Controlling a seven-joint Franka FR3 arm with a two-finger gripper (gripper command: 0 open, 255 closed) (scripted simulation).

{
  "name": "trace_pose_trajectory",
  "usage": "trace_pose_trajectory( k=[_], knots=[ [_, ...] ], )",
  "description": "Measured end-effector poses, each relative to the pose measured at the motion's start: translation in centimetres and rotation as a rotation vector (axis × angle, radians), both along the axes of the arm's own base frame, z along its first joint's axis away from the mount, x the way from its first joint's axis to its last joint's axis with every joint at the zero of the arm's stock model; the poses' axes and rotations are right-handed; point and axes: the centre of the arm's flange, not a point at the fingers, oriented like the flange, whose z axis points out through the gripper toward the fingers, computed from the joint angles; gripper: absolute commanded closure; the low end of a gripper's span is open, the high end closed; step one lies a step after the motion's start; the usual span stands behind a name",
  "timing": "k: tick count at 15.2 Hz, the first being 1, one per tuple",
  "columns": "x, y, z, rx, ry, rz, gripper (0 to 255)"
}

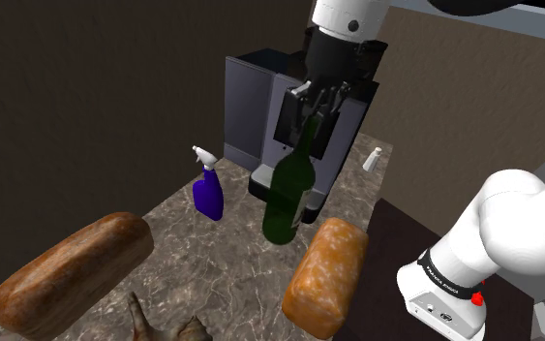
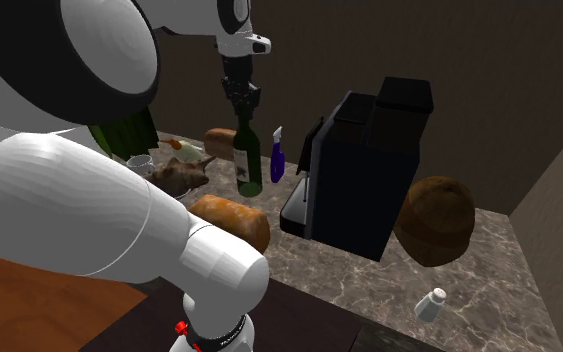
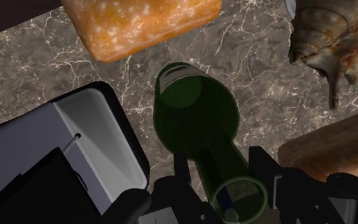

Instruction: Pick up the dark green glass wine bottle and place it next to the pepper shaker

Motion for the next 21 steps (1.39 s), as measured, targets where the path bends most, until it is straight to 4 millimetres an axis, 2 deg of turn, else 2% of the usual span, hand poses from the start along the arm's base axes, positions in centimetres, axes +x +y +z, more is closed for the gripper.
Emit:
trace_pose_trajectory(
  k=[21],
  knots=[
    [0.2,0.0,11.2,0.0,0.0,0.0,255]
  ],
)
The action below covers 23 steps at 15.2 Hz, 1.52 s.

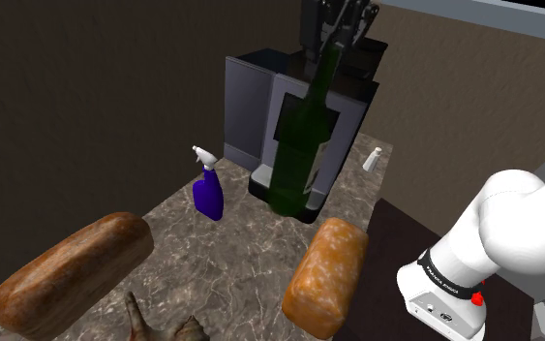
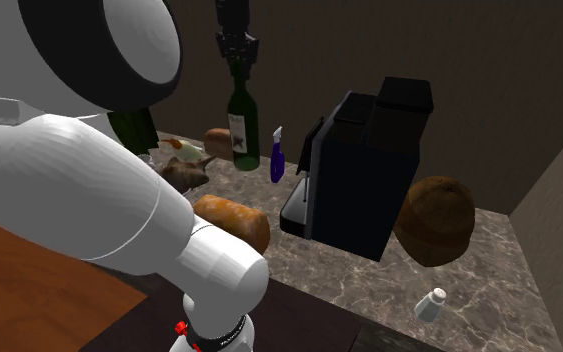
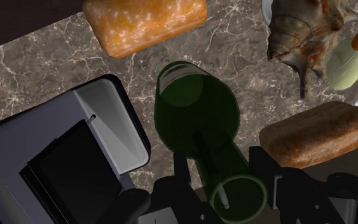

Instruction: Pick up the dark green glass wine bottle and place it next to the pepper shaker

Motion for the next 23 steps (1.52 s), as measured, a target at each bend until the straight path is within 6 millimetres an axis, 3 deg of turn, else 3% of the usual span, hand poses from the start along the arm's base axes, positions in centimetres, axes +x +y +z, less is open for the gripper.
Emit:
trace_pose_trajectory(
  k=[23],
  knots=[
    [0.0,0.0,12.1,0.0,0.0,0.0,255]
  ],
)
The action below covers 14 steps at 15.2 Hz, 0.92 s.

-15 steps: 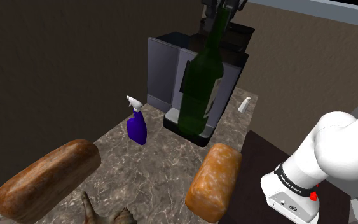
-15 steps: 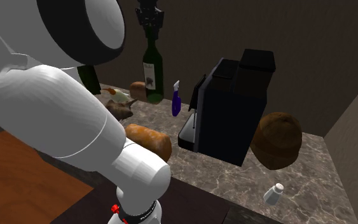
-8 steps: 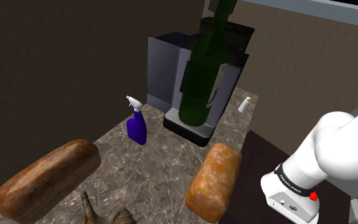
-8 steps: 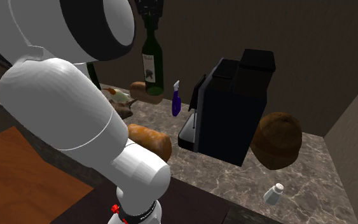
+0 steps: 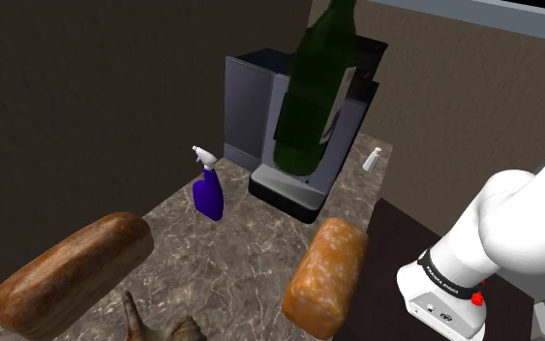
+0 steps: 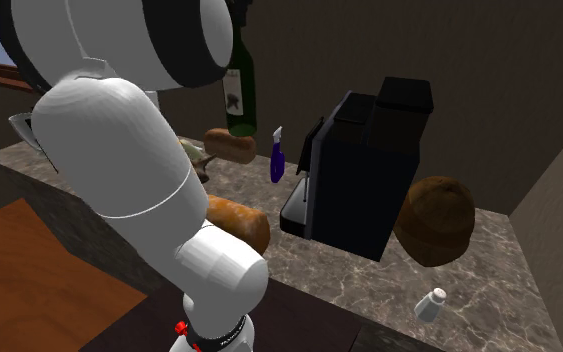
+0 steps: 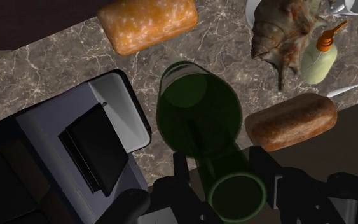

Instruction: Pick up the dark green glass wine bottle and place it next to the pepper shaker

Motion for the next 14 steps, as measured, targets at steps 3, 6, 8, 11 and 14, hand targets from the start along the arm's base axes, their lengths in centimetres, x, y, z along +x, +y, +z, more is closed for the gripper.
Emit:
trace_pose_trajectory(
  k=[3,6,8,11,14],
  knots=[
    [0.0,0.1,1.6,0.0,0.0,0.0,255],
    [0.0,0.0,3.1,0.0,0.0,0.0,255],
    [0.0,0.0,4.2,0.0,0.0,0.001,255],
    [0.4,-1.4,4.7,-0.001,0.0,-0.001,255],
    [1.2,-4.9,3.7,-0.003,0.0,-0.002,255]
  ],
)
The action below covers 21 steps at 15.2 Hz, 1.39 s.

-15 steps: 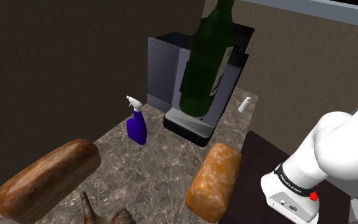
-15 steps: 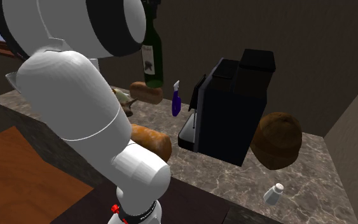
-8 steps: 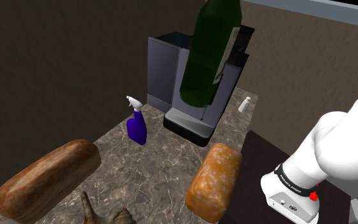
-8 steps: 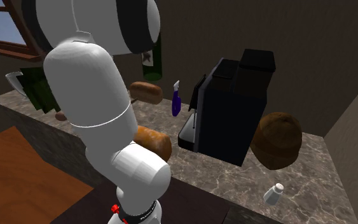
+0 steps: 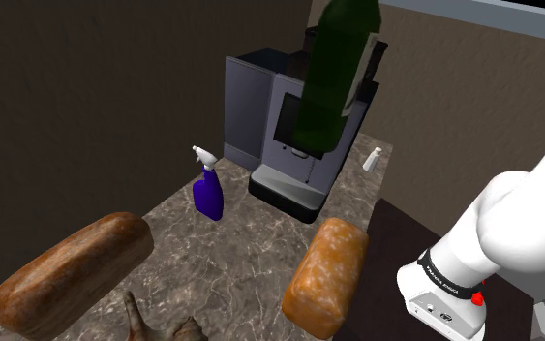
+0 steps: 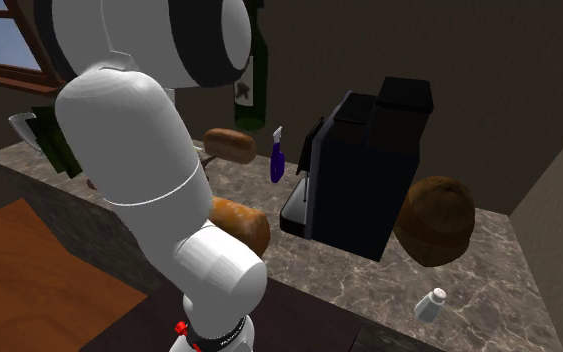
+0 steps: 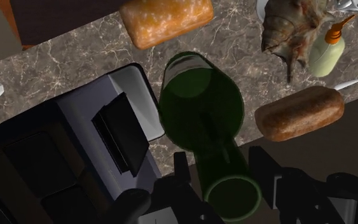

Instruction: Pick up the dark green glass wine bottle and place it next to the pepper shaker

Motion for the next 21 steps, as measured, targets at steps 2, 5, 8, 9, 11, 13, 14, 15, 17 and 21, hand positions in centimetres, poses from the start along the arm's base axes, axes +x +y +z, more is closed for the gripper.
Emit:
trace_pose_trajectory(
  k=[2,5,8,9,11,13,14,15,17,21],
  knots=[
    [0.1,-2.3,-0.8,0.001,0.0,0.0,255],
    [0.8,-6.0,-1.8,0.002,0.0,0.0,255],
    [1.4,-10.1,-3.1,0.003,0.0,-0.001,255],
    [1.6,-11.3,-3.7,0.003,0.0,-0.001,255],
    [2.1,-13.7,-4.4,0.004,-0.001,0.001,255],
    [2.3,-16.1,-5.3,0.005,-0.002,0.002,255],
    [2.4,-17.3,-5.7,0.006,-0.002,0.003,255],
    [2.7,-18.6,-5.8,0.006,-0.002,0.003,255],
    [2.9,-21.0,-6.3,0.006,-0.002,0.003,255],
    [4.0,-26.0,-8.1,0.006,-0.003,0.002,255]
  ],
)
